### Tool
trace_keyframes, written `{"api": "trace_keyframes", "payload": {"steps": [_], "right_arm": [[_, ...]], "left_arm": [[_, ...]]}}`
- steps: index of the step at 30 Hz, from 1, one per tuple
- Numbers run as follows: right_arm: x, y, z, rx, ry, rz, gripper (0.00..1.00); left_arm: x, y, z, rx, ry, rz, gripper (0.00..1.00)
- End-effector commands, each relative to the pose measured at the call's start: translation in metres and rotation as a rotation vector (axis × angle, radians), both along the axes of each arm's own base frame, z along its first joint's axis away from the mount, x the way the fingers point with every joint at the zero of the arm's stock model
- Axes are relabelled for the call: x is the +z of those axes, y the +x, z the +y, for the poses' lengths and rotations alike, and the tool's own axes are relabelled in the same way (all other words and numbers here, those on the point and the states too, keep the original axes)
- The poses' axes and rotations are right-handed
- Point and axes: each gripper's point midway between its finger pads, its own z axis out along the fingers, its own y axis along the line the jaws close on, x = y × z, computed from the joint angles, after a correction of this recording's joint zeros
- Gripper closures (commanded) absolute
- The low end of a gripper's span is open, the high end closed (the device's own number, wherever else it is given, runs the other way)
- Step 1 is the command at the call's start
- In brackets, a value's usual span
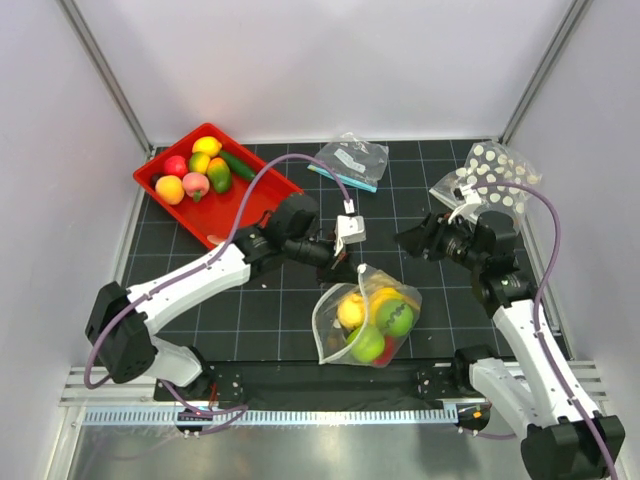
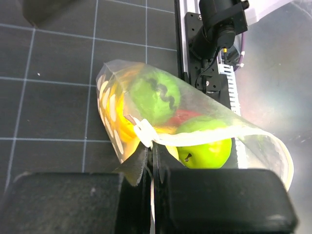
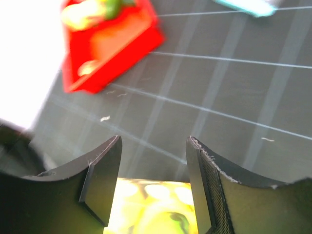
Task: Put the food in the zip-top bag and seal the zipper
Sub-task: Zip the zipper food storage bag at the center of the board.
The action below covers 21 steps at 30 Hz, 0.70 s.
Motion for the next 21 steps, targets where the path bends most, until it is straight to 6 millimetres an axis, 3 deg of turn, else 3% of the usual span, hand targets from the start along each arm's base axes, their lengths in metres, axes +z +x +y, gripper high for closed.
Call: {"api": "trace_keyframes", "payload": {"steps": [1, 7, 15, 21], "right_arm": [[0.05, -0.039, 0.045, 0.391, 0.211, -0.188, 0.38], [0.066, -0.067, 0.057, 0.508, 0.267, -0.318, 0.36], [0.055, -0.081, 0.077, 0.565, 0.192, -0.351, 0.41], [0.041, -0.087, 0.084, 0.604, 0.19, -0.411, 0.41]], "left_arm": [[0.026, 0.0, -0.003, -0.056, -0.103, -0.138, 1.0], [0.036, -0.011, -0.004, -0.109, -0.145, -0.125, 1.0], [0.054, -0.031, 0.001, -0.203, -0.228, -0.133, 1.0], [0.056, -0.04, 0.004, -0.251, -0.248, -0.132, 1.0]]}}
